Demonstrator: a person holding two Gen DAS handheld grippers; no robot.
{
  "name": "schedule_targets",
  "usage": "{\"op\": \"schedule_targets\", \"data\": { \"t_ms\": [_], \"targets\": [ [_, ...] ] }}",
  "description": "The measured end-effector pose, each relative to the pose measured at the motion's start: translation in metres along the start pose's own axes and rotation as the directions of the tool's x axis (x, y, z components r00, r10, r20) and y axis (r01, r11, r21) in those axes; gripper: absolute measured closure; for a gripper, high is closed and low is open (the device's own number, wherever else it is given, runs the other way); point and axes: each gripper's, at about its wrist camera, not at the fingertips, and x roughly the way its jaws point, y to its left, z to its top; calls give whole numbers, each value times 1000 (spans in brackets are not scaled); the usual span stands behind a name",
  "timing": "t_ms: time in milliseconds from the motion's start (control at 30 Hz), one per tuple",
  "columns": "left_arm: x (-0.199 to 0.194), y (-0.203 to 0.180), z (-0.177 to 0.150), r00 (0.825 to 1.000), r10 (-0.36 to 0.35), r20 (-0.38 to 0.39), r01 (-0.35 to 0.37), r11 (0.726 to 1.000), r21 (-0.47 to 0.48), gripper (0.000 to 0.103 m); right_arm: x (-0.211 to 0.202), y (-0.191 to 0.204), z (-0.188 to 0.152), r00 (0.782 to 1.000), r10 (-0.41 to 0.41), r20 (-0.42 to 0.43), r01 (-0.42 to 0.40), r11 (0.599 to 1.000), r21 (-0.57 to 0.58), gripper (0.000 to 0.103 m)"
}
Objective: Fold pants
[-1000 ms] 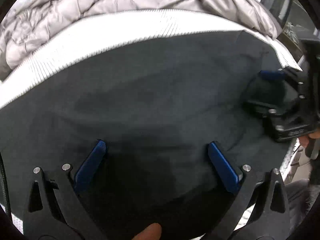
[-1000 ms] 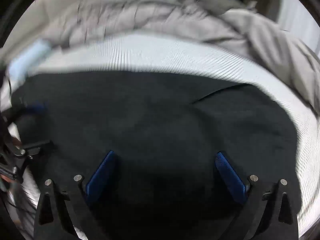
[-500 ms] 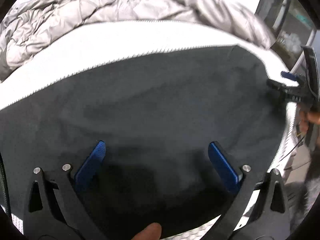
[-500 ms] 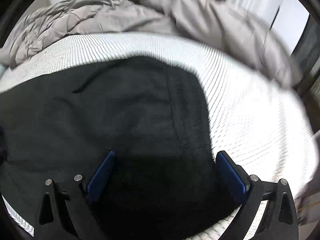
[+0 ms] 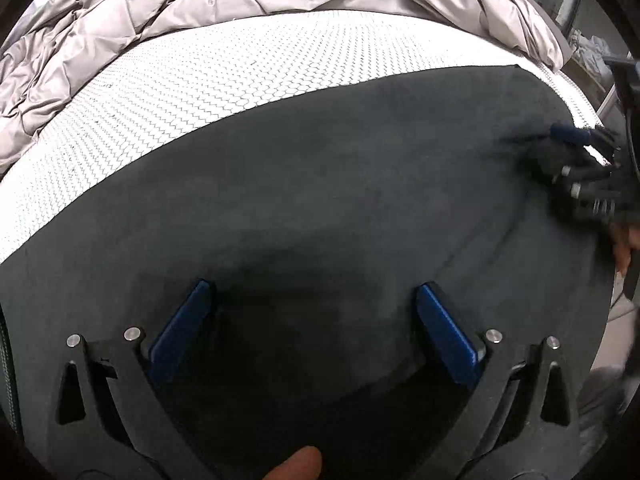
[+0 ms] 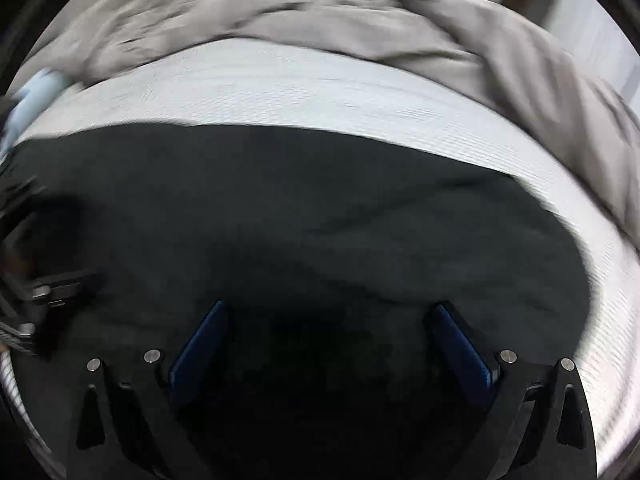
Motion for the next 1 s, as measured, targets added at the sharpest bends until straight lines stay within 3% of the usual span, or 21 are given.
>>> {"op": "schedule_targets", "data": {
  "t_ms": [33,67,133,267,400,500,567,633,700,800,833,867,900,933,967,1000],
  "targets": [
    [0,3,-1,1000,-2,4,2,1000,-1,1,1,-17,-2,1000,-26,2,25,999,40,7],
    [0,4,-3,1000,-6,12,6,1000,1,1,3,-31,-4,1000,-22,-11,23,996,84,4],
    [1,6,-4,1000,-10,22,10,1000,2,1,10,-53,-11,982,-184,-46,189,973,136,3],
    [-8,9,-4,1000,-7,21,8,1000,-10,1,5,-66,-6,992,-123,-35,128,970,207,2],
    [-30,11,10,995,-37,92,40,999,-26,1,-48,-57,-11,983,-174,52,160,965,206,2],
    [-13,12,29,999,1,48,0,1000,-6,1,-65,-35,13,990,-45,135,19,982,189,2],
    [7,14,37,999,39,12,-39,999,9,1,-55,-3,26,988,74,135,-92,986,137,2],
    [24,17,37,999,29,-21,-29,999,17,0,-34,28,35,991,90,100,-99,992,84,2],
    [24,21,36,1000,10,-8,-10,1000,22,0,-1,58,35,994,111,6,-111,994,10,2],
    [19,24,34,1000,1,-1,-1,1000,27,0,13,40,39,989,147,-6,-146,989,22,2],
    [18,24,32,1000,-2,5,2,1000,26,0,13,30,39,994,107,-2,-107,994,24,2],
    [17,25,31,1000,-4,13,4,1000,25,0,9,18,39,1000,-5,10,5,1000,29,2],
    [16,25,30,1000,-5,16,4,1000,24,0,9,0,37,984,-180,8,179,983,48,2],
    [17,22,31,1000,-4,20,3,1000,23,0,13,-24,33,957,-288,-16,288,952,106,2],
    [17,22,30,1000,-3,20,3,1000,24,0,16,-47,26,957,-287,-47,291,935,203,2],
    [16,22,30,1000,-3,18,3,1000,24,0,18,-68,20,978,-199,-56,207,928,309,2]
  ]
}}
